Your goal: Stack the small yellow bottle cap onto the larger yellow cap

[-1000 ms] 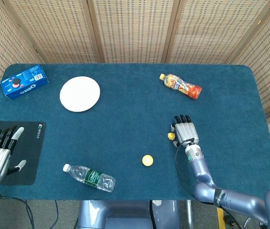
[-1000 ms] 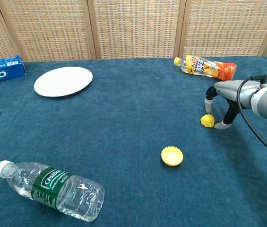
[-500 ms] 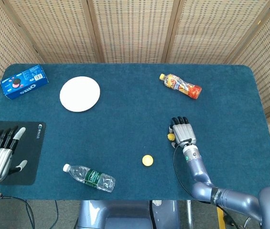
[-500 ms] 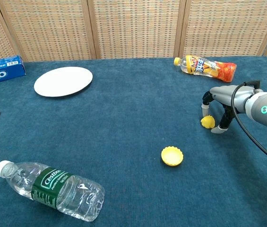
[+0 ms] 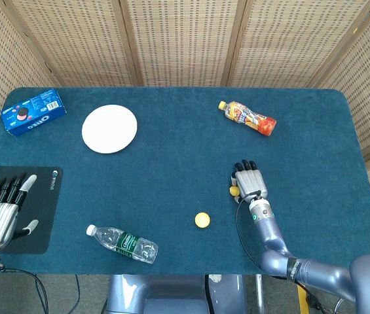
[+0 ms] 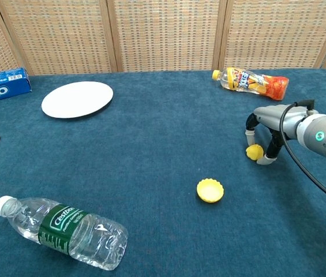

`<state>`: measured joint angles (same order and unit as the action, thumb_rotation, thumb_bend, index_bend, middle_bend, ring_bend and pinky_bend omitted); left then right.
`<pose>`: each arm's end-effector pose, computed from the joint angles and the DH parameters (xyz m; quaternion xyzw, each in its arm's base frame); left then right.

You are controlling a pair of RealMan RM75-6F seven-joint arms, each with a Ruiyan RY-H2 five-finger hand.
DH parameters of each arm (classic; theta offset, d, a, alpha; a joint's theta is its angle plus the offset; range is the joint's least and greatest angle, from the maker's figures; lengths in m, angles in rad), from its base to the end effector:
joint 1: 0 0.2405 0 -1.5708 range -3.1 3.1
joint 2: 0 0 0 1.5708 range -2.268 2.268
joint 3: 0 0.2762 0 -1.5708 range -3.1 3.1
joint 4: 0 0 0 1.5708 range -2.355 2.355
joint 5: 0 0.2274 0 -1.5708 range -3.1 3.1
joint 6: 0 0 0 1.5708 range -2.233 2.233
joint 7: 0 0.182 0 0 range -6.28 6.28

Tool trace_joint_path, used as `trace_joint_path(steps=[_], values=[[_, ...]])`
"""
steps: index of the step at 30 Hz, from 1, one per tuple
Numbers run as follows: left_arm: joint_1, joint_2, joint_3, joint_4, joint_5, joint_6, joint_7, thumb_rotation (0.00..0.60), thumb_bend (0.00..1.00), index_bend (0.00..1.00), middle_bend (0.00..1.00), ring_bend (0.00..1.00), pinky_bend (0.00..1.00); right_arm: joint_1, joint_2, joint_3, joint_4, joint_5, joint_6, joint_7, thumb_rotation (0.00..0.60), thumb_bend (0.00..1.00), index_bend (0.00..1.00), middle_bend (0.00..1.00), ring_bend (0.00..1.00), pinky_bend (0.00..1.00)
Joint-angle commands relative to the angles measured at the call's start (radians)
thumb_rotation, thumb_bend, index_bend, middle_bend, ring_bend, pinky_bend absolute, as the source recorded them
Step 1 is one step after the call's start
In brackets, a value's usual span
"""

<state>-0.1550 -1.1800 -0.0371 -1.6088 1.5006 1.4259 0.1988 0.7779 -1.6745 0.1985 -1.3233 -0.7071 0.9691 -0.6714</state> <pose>-0.3189 0.2411 0.1183 -0.6497 -0.3416 -0.3477 0.5834 -0.2042 -0.4162 -0.0739 0.7122 -0.4143 0.2393 0.5137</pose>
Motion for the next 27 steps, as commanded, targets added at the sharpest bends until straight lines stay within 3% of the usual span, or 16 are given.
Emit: trace_joint_path(steps=[1, 6, 15, 27], values=[[-0.001, 0.001, 0.0, 0.0, 0.0, -0.001, 0.002, 0.6, 0.21, 0.0, 0.0, 0.0, 0.0, -0.001, 0.004, -0.003, -0.014, -0.007, 0.01, -0.003, 0.6, 0.21, 0.53, 0.13, 0.0, 0.07], [-0.003, 0.001, 0.0, 0.0, -0.004, -0.005, 0.002, 0.6, 0.22, 0.0, 0.0, 0.0, 0.0, -0.004, 0.019, -0.009, -0.077, -0.03, 0.053, -0.018, 0.6, 0.21, 0.53, 0.13, 0.0, 0.07], [-0.003, 0.003, -0.001, 0.001, -0.012, -0.007, 0.0, 0.6, 0.22, 0.0, 0.0, 0.0, 0.0, -0.007, 0.039, -0.032, -0.284, -0.082, 0.165, -0.099, 0.6, 0.21, 0.53, 0.13, 0.0, 0.07], [-0.001, 0.009, -0.003, 0.003, -0.016, -0.002, -0.017, 0.6, 0.21, 0.0, 0.0, 0.0, 0.0, 0.006, -0.025, -0.062, -0.435, -0.096, 0.259, -0.209, 0.6, 0.21, 0.53, 0.13, 0.0, 0.07]])
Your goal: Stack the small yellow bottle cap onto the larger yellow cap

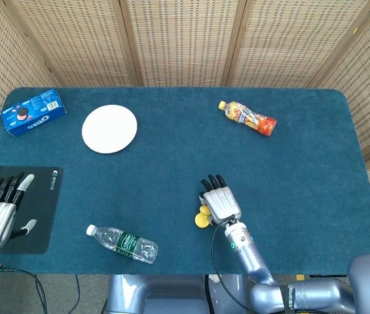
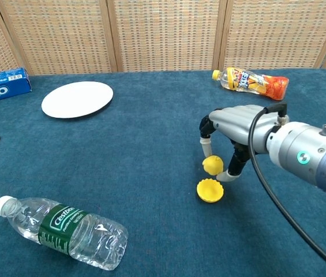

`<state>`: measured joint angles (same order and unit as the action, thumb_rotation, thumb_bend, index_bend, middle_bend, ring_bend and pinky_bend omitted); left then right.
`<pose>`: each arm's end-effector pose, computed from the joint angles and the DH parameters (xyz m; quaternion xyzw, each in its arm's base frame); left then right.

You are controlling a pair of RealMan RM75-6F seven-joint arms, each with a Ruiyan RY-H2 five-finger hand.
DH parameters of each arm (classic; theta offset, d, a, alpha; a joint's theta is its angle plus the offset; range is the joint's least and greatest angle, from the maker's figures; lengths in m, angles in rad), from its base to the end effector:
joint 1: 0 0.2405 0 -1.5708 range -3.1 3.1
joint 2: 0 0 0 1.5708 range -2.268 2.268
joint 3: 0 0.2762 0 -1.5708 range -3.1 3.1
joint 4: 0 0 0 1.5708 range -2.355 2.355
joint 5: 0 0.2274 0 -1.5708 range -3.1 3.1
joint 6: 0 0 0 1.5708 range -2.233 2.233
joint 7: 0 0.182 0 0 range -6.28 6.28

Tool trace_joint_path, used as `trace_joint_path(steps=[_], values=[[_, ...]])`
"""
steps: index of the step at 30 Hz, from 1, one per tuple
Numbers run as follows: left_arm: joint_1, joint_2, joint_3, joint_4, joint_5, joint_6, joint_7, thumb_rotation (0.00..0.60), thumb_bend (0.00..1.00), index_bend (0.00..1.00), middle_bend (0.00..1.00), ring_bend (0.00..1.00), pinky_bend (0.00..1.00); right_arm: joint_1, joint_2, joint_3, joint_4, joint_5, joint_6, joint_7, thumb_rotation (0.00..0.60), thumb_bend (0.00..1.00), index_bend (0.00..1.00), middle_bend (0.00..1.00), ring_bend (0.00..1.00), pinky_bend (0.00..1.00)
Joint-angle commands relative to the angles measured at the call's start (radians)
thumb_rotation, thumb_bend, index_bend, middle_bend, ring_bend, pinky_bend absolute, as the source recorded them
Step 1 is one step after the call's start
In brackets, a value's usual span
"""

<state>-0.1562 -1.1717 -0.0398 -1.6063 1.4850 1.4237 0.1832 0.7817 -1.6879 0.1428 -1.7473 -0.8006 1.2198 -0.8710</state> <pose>-0.3226 0.2425 0.1226 -0.6441 -0.3470 -0.3468 0.5869 -0.1014 -0.3332 -0.0833 0.7593 -0.3642 0.3022 0.4466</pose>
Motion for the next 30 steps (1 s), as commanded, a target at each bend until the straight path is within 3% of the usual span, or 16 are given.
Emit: trace_joint_path(steps=[1, 22, 30], values=[[0.0, 0.001, 0.0, 0.0, 0.0, 0.0, -0.002, 0.6, 0.21, 0.0, 0.0, 0.0, 0.0, 0.002, -0.015, -0.008, -0.014, -0.002, 0.011, -0.011, 0.6, 0.21, 0.53, 0.13, 0.0, 0.07], [-0.005, 0.004, -0.001, -0.005, -0.007, -0.007, -0.001, 0.6, 0.21, 0.0, 0.0, 0.0, 0.0, -0.008, -0.041, -0.035, 0.032, 0.018, -0.009, -0.011, 0.6, 0.21, 0.53, 0.13, 0.0, 0.07], [-0.006, 0.005, -0.001, -0.005, -0.008, -0.009, -0.002, 0.6, 0.21, 0.0, 0.0, 0.0, 0.0, -0.014, -0.05, -0.034, 0.042, 0.018, 0.0, -0.007, 0.6, 0.13, 0.38, 0.08, 0.0, 0.06]])
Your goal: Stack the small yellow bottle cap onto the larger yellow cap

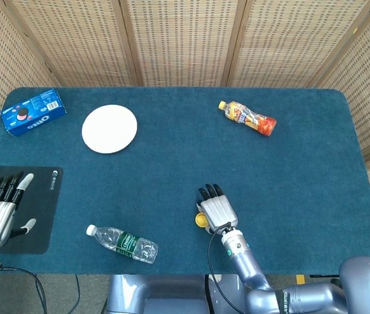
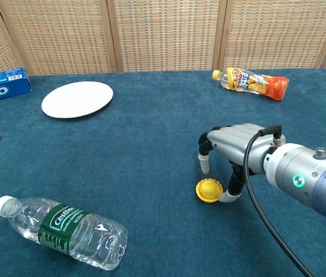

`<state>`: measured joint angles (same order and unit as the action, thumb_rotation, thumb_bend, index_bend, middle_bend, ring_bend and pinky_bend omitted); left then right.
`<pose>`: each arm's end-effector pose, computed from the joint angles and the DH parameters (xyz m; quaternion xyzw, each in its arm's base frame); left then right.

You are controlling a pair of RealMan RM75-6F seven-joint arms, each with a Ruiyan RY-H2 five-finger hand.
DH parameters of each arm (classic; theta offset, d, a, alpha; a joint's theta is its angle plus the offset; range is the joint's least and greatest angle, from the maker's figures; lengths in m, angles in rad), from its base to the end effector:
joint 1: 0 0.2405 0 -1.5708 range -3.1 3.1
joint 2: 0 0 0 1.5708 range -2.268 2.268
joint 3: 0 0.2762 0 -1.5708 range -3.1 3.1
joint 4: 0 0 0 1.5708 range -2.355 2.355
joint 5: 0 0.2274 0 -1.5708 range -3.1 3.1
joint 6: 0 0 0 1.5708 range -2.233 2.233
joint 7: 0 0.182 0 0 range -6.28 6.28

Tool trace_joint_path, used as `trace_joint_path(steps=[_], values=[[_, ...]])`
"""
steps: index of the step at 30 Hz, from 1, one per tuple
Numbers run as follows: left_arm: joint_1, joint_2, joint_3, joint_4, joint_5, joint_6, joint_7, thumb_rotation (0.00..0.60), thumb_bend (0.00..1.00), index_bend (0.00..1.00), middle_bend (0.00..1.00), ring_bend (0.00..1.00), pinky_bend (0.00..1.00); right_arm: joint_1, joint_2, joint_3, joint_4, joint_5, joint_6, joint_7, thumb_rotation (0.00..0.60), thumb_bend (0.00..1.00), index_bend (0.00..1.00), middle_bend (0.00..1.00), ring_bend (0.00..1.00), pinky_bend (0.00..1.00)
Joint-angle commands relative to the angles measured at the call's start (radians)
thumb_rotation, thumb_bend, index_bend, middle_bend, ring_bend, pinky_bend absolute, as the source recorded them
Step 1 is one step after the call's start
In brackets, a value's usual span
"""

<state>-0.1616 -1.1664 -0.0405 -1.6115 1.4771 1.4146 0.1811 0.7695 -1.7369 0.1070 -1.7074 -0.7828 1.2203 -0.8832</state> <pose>-0.3226 0.2443 0.1230 -0.6444 -0.3501 -0.3452 0.5856 -0.1124 -0.3210 -0.1036 0.7675 -0.3715 0.2783 0.4422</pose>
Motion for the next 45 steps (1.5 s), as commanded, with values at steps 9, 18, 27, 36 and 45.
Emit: trace_joint_path(steps=[9, 18, 27, 36, 45], values=[[0.0, 0.001, -0.001, -0.002, 0.0, 0.003, 0.0, 0.6, 0.22, 0.0, 0.0, 0.0, 0.0, -0.015, 0.015, -0.004, 0.007, -0.028, 0.008, 0.019, 0.6, 0.12, 0.3, 0.02, 0.0, 0.04], [0.002, 0.004, -0.004, -0.002, -0.002, 0.009, -0.007, 0.6, 0.22, 0.0, 0.0, 0.0, 0.0, -0.085, 0.128, -0.024, -0.006, -0.131, 0.066, 0.127, 0.6, 0.11, 0.17, 0.0, 0.0, 0.0], [0.008, -0.001, -0.007, -0.004, -0.005, 0.022, -0.01, 0.6, 0.22, 0.0, 0.0, 0.0, 0.0, -0.276, 0.292, -0.164, 0.077, -0.377, 0.22, 0.39, 0.6, 0.05, 0.03, 0.0, 0.0, 0.0], [0.019, -0.014, -0.003, 0.005, 0.007, 0.046, -0.002, 0.6, 0.21, 0.0, 0.0, 0.0, 0.0, -0.411, 0.368, -0.206, 0.186, -0.472, 0.304, 0.591, 0.6, 0.01, 0.0, 0.0, 0.0, 0.0], [0.028, -0.018, -0.011, 0.029, -0.013, 0.054, -0.01, 0.6, 0.21, 0.0, 0.0, 0.0, 0.0, -0.491, 0.397, -0.2, 0.232, -0.525, 0.336, 0.72, 0.6, 0.01, 0.0, 0.0, 0.0, 0.0]])
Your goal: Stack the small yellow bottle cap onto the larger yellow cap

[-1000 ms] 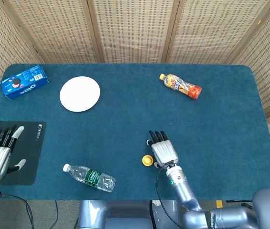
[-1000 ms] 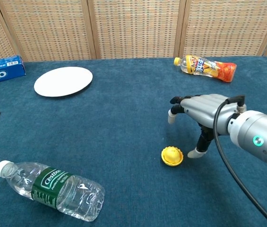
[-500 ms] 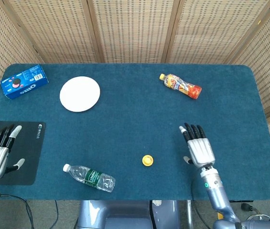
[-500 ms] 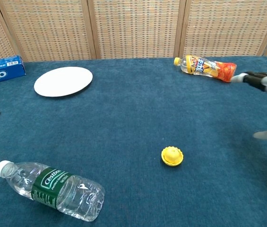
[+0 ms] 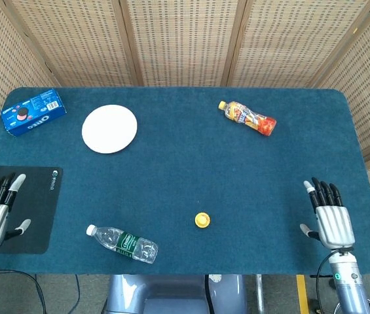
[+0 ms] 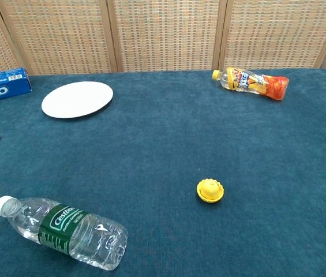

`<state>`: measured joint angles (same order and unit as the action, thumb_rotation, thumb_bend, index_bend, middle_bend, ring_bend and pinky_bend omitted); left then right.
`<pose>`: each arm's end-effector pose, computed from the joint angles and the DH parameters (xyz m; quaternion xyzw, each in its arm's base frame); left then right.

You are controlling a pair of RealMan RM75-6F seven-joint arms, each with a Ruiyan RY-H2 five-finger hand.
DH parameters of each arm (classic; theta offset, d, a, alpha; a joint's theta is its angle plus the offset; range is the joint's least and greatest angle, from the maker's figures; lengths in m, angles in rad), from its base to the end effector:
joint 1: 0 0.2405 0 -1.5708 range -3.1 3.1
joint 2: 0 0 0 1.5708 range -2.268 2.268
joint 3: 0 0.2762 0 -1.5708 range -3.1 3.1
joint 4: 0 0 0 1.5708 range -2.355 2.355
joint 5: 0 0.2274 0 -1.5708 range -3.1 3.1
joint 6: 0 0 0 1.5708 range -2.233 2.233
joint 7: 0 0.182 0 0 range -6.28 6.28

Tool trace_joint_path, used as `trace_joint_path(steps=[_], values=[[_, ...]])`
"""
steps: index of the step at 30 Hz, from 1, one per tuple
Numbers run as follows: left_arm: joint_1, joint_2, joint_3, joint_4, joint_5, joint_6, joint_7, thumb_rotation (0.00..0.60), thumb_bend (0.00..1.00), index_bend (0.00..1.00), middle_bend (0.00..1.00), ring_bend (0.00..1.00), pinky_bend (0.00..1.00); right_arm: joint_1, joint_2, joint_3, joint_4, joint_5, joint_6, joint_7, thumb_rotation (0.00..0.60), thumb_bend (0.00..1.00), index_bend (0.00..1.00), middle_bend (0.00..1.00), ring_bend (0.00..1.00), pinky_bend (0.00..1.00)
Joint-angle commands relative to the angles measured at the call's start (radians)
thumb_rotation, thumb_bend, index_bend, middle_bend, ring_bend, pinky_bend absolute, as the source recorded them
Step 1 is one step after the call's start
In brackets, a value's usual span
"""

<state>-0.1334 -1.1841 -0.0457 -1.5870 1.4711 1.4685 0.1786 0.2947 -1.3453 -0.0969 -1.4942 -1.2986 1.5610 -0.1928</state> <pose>-0.3299 0.2372 0.1298 -0.6247 -0.3442 -0.3510 0.6067 -0.3266 -0.2587 0.0825 0.6179 -0.3582 0.3573 0.6019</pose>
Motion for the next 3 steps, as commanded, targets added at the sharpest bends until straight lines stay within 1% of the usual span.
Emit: trace_joint_path(steps=[1, 3], values=[[0.0, 0.0, -0.007, 0.007, -0.009, -0.001, -0.009, 0.6, 0.21, 0.0, 0.0, 0.0, 0.0, -0.019, 0.007, 0.01, 0.027, -0.011, -0.008, 0.037, 0.6, 0.01, 0.0, 0.0, 0.0, 0.0], [0.001, 0.001, -0.008, 0.008, -0.01, 0.0, -0.011, 0.6, 0.21, 0.0, 0.0, 0.0, 0.0, -0.026, 0.008, 0.023, 0.035, -0.018, -0.009, 0.05, 0.6, 0.01, 0.0, 0.0, 0.0, 0.0]])
